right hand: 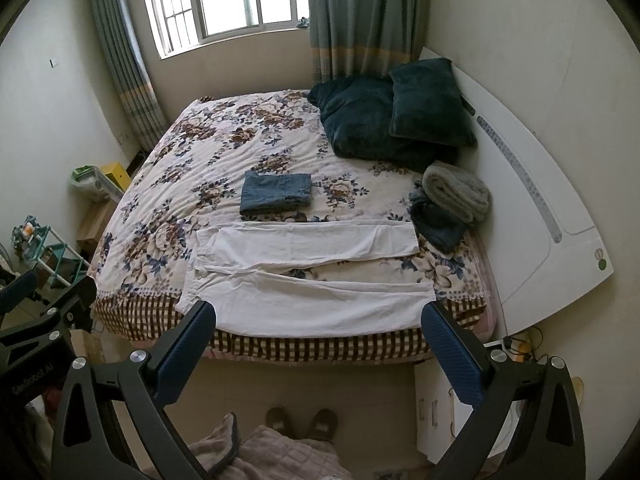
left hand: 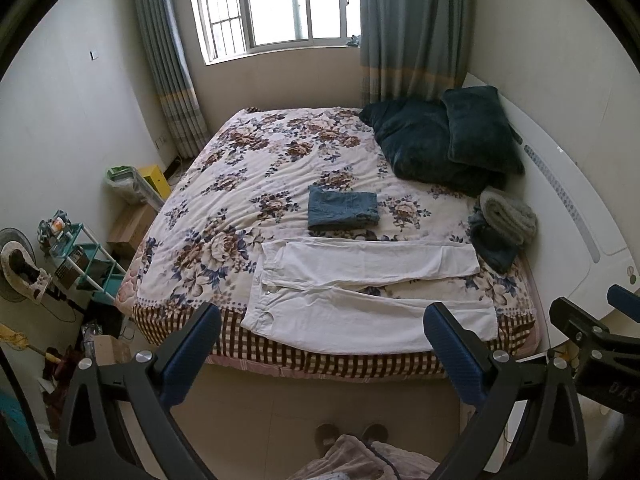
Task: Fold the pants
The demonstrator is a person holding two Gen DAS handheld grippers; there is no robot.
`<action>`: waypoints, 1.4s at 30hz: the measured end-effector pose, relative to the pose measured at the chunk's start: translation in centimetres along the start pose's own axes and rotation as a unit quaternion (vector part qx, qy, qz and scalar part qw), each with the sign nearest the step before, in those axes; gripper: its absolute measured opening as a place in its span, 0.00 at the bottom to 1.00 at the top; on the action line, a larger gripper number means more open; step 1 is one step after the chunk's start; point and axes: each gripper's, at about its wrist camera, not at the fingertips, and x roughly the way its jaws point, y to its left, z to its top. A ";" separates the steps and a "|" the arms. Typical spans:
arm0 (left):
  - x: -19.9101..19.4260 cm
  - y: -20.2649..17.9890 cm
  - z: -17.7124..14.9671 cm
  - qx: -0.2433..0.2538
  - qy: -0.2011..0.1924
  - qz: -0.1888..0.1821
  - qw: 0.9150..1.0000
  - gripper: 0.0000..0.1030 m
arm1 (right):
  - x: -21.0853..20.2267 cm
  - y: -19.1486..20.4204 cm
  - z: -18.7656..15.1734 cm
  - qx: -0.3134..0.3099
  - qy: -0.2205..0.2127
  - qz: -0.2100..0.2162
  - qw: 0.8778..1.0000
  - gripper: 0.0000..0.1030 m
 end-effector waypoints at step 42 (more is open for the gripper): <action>28.2 -2.8 5.5 0.024 0.086 0.044 0.995 1.00 | 33.3 -3.3 9.2 0.035 0.060 -0.019 0.997 1.00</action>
